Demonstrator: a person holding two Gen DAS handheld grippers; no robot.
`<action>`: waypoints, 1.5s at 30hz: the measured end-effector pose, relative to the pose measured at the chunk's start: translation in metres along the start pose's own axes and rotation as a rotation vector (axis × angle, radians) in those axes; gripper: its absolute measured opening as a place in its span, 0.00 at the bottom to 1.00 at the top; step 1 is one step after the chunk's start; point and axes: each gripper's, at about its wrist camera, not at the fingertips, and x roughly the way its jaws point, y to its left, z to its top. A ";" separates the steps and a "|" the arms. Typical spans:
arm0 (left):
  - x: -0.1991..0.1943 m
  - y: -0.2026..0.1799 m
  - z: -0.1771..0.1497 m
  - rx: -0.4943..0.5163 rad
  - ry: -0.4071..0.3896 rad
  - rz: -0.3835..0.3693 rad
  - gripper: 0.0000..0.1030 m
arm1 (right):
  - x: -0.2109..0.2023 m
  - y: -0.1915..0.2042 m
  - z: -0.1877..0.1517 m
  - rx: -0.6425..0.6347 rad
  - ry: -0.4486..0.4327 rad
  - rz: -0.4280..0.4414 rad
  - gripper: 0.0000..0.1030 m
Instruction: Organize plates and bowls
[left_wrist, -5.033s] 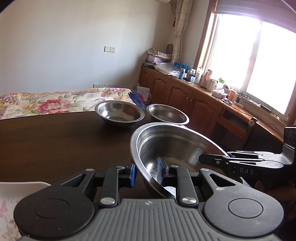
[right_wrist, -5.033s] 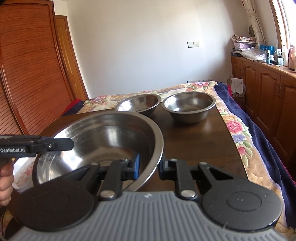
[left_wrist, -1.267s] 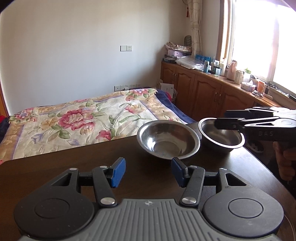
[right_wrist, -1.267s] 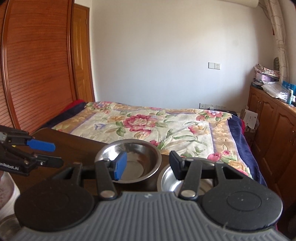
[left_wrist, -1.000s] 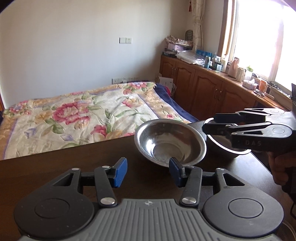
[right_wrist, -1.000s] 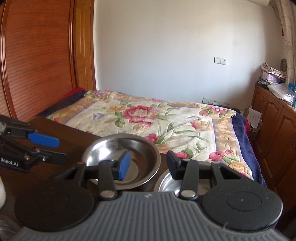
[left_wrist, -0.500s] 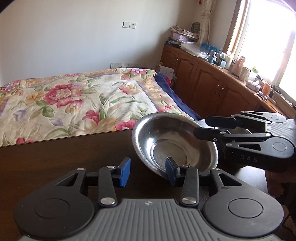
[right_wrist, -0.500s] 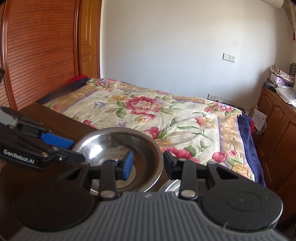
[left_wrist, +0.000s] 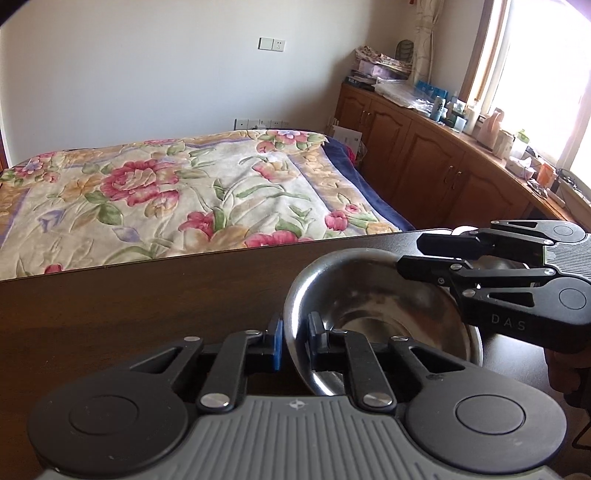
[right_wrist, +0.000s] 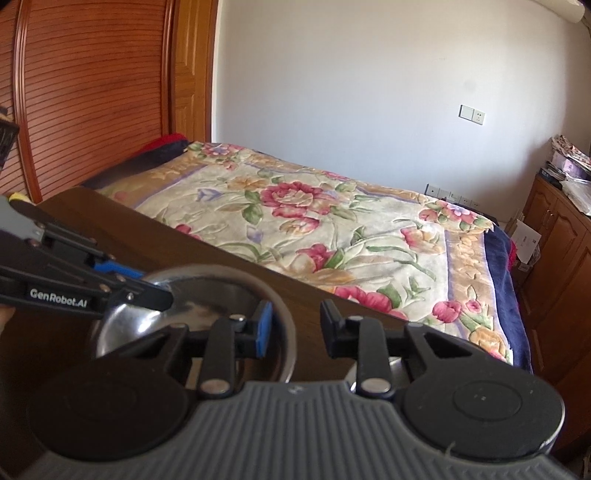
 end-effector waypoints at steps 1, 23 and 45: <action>0.000 0.000 0.000 0.003 -0.001 0.001 0.14 | 0.000 0.001 0.000 -0.003 0.004 0.004 0.29; -0.042 -0.008 -0.007 -0.010 -0.052 -0.013 0.10 | -0.030 0.001 -0.002 0.112 -0.018 0.080 0.15; -0.143 -0.045 -0.022 0.079 -0.209 -0.068 0.10 | -0.118 0.021 -0.002 0.077 -0.157 0.010 0.14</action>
